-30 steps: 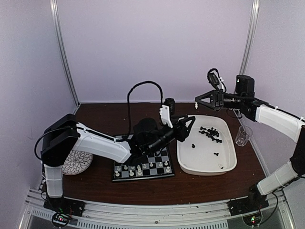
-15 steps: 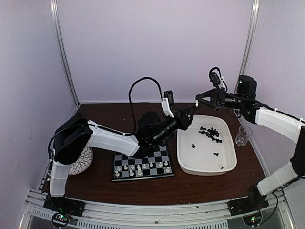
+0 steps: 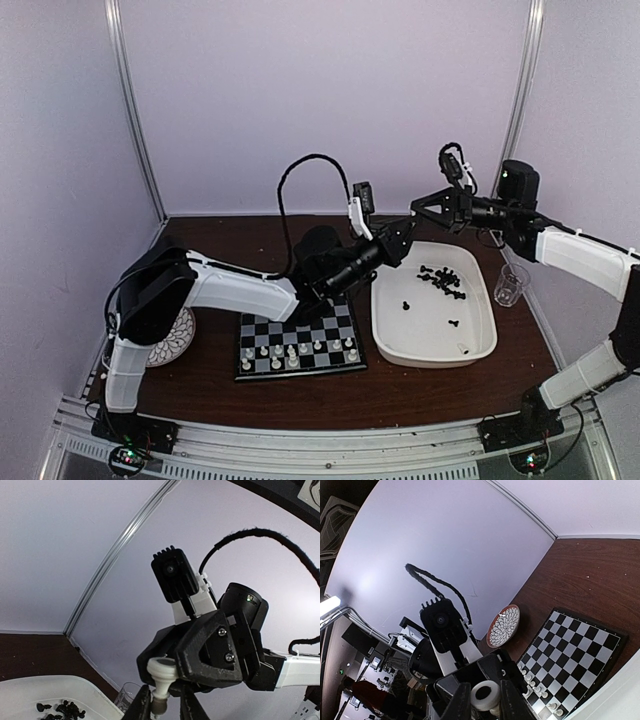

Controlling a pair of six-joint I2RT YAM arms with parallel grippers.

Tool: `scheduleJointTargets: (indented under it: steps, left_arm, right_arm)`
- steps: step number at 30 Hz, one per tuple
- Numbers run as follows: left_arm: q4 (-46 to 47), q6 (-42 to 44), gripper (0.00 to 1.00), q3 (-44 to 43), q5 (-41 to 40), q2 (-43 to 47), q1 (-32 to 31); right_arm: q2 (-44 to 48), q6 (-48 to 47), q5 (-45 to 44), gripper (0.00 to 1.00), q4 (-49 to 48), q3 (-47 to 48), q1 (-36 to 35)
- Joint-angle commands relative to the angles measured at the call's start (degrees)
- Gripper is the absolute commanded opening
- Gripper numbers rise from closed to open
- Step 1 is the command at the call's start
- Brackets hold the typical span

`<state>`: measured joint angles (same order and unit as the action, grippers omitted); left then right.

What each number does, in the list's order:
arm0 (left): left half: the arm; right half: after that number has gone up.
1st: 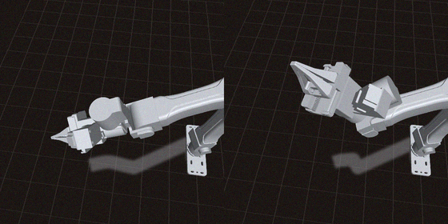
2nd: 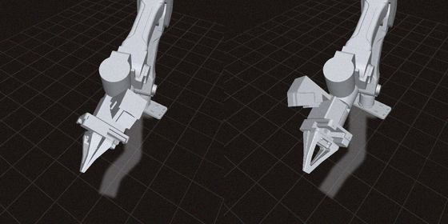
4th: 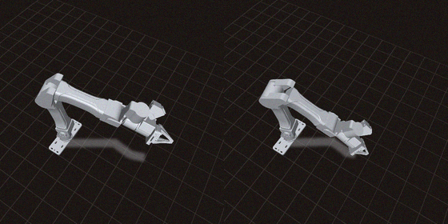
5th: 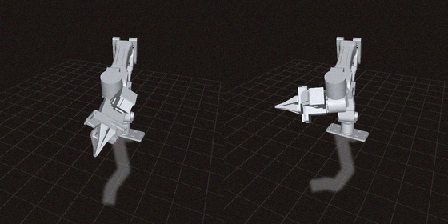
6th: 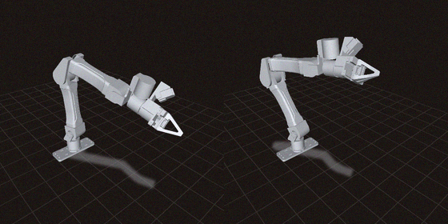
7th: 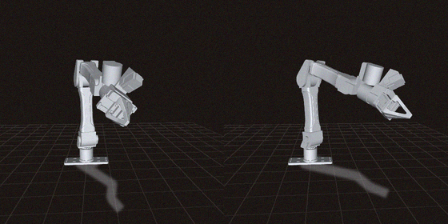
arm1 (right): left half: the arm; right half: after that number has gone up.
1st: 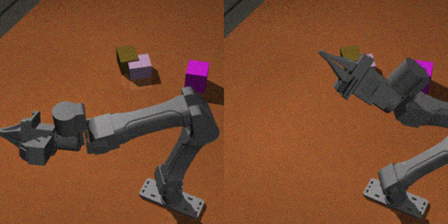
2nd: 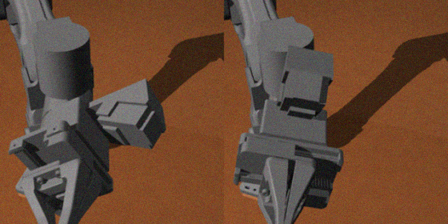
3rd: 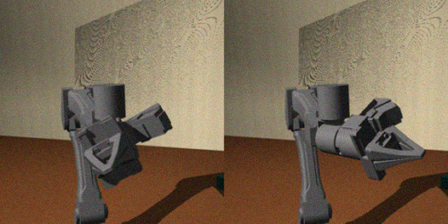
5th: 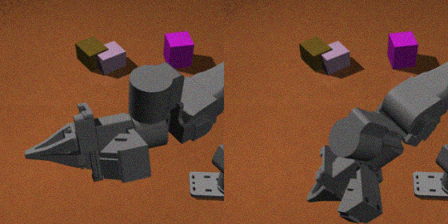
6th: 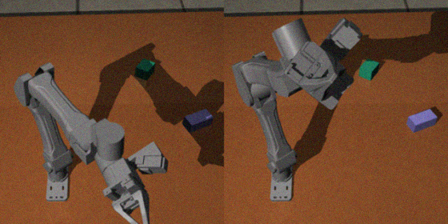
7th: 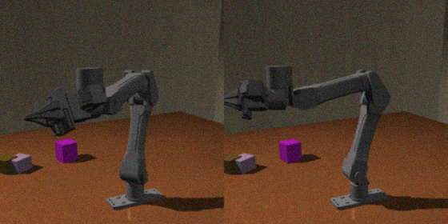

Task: Set up the chess pieces on the board
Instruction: Pass from the right arm to the left

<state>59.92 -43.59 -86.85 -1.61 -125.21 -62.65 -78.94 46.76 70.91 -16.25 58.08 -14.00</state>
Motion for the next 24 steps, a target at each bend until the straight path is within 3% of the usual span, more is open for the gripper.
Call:
scheduleJointTargets:
  steps: [1, 15, 21, 24]
  left_arm:
    - [0.7, -0.5, 0.20, -3.2, 3.6, -1.8, 0.6]
    - [-0.3, -0.6, 0.03, 0.0, 4.4, 0.8, 1.2]
    - [-10.7, -1.6, 0.01, 6.2, 8.6, 8.4, 3.4]
    - [-22.1, -2.1, 0.00, 8.5, 13.1, 13.2, 5.1]
  right_arm:
    - [2.0, 0.0, 0.7, 0.20, -1.6, -0.3, 0.2]
    - [2.4, -1.9, 0.8, 0.20, -0.2, -0.9, 0.9]
    - [2.8, -7.1, 1.9, 0.39, 3.9, -0.3, 3.6]
    - [3.1, -13.4, 2.6, 0.44, 11.9, 1.9, 6.1]
